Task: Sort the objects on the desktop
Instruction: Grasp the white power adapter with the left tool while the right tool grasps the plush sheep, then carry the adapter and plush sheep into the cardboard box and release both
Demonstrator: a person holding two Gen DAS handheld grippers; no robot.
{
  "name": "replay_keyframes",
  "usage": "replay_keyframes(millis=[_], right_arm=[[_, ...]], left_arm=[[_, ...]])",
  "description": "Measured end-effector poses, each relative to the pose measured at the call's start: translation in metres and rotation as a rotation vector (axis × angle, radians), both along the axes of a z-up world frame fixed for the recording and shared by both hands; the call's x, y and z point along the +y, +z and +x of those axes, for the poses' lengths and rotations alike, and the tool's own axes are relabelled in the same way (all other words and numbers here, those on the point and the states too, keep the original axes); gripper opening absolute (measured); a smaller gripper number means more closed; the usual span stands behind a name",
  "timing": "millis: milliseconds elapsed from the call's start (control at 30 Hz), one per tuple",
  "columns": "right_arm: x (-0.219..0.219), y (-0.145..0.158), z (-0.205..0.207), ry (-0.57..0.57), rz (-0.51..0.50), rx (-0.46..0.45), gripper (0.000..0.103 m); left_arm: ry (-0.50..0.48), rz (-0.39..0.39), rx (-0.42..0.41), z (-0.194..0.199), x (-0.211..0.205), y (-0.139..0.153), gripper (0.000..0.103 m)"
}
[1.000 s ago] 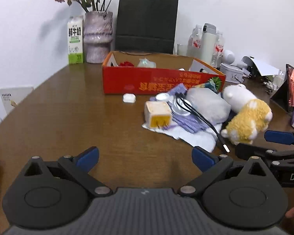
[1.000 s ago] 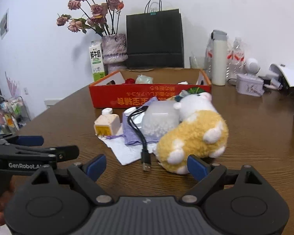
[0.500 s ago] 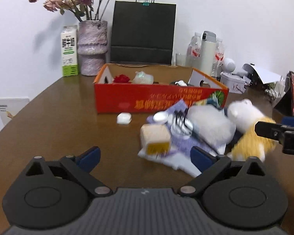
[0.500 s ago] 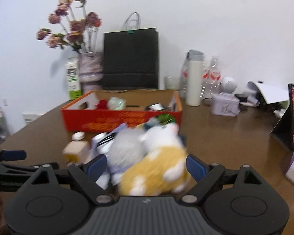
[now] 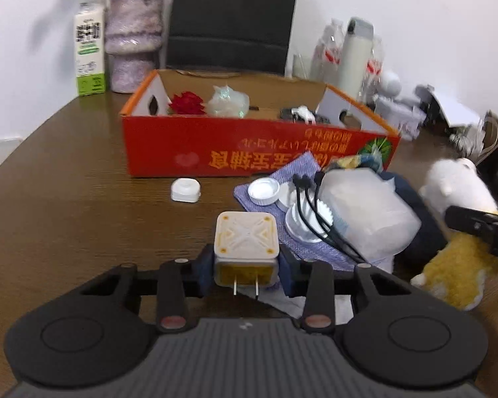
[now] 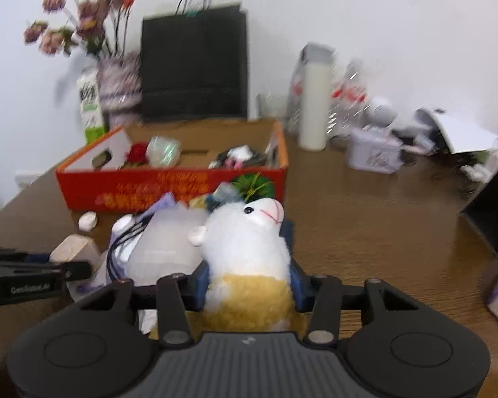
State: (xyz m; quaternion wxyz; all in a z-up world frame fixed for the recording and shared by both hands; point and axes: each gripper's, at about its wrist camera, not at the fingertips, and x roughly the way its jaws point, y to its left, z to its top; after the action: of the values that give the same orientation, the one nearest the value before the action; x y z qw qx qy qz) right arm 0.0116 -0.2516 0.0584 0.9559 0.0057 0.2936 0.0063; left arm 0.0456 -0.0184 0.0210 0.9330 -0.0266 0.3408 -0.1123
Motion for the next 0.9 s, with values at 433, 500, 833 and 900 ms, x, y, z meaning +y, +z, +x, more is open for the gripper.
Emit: replay_keyframes(millis=[433,500,833,900], right_arm=[[0.024,0.013,-0.097,0.125,0.178,-0.038,0.045],[0.032,0.009,-0.101,0.140,0.190,-0.016,0.045],[0.027,0.042,-0.100,0.141,0.209,-0.104,0.045],[0.016,0.053,-0.086,0.108,0.229,-0.126,0.045]], left_arm=[[0.063,-0.035,-0.003,-0.109,0.034,0.022,0.039],[0.077,-0.047,0.005,-0.117,0.033,0.021,0.039],[0.043,-0.054,-0.115,-0.095,0.021,0.062,0.039],[0.042,-0.059,-0.129,-0.078,0.020,0.071,0.039]])
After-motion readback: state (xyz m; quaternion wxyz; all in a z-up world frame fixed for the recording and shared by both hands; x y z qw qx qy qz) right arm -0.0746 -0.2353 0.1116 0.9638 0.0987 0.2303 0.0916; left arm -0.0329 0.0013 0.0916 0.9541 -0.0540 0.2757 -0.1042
